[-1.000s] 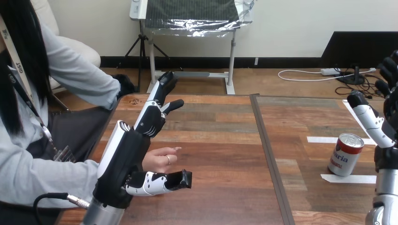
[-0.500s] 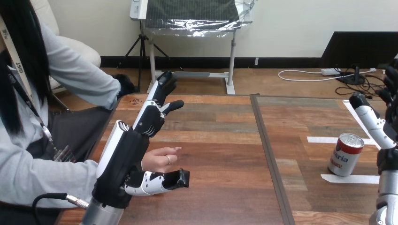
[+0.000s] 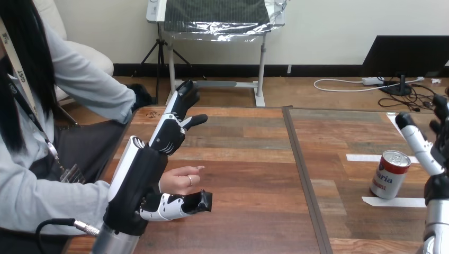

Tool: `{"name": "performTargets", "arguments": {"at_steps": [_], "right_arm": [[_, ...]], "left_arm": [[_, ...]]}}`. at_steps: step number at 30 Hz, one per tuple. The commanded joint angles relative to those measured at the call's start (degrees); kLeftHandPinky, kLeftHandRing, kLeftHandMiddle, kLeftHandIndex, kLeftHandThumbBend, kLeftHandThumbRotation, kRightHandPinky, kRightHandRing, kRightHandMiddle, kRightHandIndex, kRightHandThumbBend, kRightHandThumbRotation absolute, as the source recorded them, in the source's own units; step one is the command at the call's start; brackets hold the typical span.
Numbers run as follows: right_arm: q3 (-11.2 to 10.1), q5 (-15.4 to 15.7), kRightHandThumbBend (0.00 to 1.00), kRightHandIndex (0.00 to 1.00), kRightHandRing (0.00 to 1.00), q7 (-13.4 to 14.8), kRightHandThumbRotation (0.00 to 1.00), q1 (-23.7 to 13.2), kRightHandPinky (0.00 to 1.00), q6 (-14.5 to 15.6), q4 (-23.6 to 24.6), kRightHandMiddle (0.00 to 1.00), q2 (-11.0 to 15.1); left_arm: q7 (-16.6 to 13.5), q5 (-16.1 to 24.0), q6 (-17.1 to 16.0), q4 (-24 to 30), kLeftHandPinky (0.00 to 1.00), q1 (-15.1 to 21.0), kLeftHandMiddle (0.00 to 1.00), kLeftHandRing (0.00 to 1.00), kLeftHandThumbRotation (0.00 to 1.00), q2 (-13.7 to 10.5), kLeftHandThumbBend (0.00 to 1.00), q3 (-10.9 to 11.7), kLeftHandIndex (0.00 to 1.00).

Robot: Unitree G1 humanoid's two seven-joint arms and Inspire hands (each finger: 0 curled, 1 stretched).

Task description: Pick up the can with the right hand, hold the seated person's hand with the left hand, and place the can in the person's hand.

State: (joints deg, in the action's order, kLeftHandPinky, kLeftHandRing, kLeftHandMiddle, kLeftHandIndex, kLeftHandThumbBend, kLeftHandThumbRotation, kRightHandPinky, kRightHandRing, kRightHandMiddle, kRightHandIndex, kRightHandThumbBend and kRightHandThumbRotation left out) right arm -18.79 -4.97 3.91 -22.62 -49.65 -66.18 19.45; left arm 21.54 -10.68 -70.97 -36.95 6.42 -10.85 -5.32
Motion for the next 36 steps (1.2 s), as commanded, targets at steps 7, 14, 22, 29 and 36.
{"name": "performTargets", "arguments": {"at_steps": [7, 14, 22, 29, 36], "right_arm": [[1.13, 2.04, 1.0, 0.98, 0.96, 0.78, 0.55, -5.02, 0.96, 2.61, -2.0, 0.92, 2.21], [1.69, 2.96, 1.0, 0.98, 0.97, 1.28, 0.54, -5.08, 0.98, 3.6, -3.32, 0.93, 2.32], [2.13, 3.99, 1.0, 0.99, 0.97, 1.97, 0.55, -4.95, 0.97, 6.28, -4.45, 0.94, 2.13], [2.79, 5.03, 1.0, 0.99, 0.96, 3.36, 0.56, -4.78, 0.94, 7.66, -5.11, 0.93, 2.06], [3.16, 5.39, 1.0, 0.99, 0.96, 3.24, 0.56, -4.43, 0.93, 9.14, -5.38, 0.94, 1.84]], "left_arm": [[-0.48, 0.26, -1.85, 3.01, 0.81, 1.46, 1.0, 0.95, 0.69, -0.26, 1.0, 1.42, 0.99], [-0.5, 0.1, -1.93, 3.32, 0.76, 1.41, 0.99, 0.94, 0.69, -0.22, 1.0, 1.47, 0.99], [0.13, -1.03, -1.23, 4.07, 0.75, 1.01, 0.99, 0.94, 0.68, -0.43, 1.0, 1.12, 0.99], [0.29, -1.05, -1.66, 3.95, 0.75, 1.1, 1.0, 0.94, 0.68, -0.68, 1.0, 1.27, 0.99], [0.45, -1.44, -1.32, 4.4, 0.75, 0.8, 1.0, 0.95, 0.68, -0.79, 1.0, 1.2, 1.0]]}}
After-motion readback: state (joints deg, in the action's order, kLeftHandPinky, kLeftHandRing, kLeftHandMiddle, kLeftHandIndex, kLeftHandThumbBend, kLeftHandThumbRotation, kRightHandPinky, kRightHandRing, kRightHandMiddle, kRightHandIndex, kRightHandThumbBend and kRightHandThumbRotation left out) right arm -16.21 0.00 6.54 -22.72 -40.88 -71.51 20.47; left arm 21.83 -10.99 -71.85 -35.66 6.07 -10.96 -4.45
